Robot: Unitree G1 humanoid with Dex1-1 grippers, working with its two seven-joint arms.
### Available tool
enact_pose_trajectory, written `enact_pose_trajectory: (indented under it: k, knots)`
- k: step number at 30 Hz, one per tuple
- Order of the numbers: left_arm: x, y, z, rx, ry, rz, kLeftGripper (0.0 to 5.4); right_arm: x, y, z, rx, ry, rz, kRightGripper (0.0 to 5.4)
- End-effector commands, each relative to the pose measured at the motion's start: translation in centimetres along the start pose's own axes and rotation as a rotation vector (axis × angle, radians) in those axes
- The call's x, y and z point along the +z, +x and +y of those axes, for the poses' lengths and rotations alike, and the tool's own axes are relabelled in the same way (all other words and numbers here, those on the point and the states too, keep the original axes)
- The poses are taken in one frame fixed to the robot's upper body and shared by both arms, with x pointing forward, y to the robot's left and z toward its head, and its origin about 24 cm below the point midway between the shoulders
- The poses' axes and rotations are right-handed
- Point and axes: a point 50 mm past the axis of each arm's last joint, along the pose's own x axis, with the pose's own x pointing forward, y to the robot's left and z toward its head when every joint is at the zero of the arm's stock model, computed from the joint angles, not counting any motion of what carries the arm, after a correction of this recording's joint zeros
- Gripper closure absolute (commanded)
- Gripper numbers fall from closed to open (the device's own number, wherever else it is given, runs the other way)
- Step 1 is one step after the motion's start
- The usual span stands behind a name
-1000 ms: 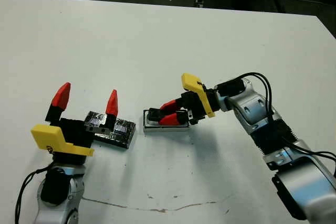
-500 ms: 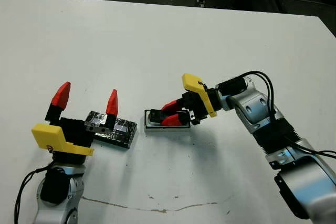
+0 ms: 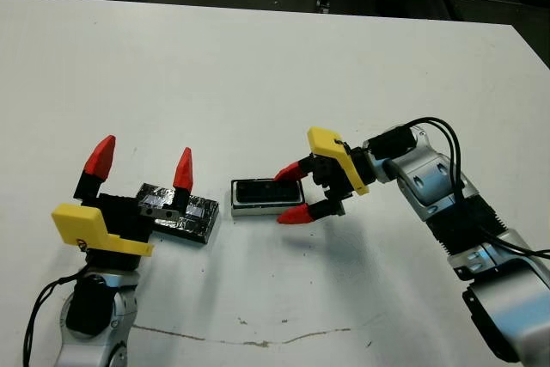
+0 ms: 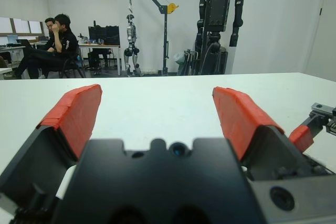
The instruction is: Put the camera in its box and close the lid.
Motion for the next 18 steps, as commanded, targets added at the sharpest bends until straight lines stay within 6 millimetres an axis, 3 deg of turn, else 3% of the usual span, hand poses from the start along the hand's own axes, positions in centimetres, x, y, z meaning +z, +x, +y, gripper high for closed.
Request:
enact_pose_trajectory:
  k: [1,4,18]
  knots:
    - [-0.3,-0.1,0.0,-0.005,-0.002,0.016,0.0,-1.0,-0.7,0.0,-0.047,0.055,0.023,0.39]
    - [-0.2,-0.1,-0.1,-0.005,0.0,0.017,0.0,-0.7,-1.0,0.0,-0.063,0.046,0.011,0.01]
    - [-0.3,0.1,-0.2,-0.014,0.001,0.014,0.0,0.6,-4.0,0.6,-0.113,0.02,-0.067,0.01]
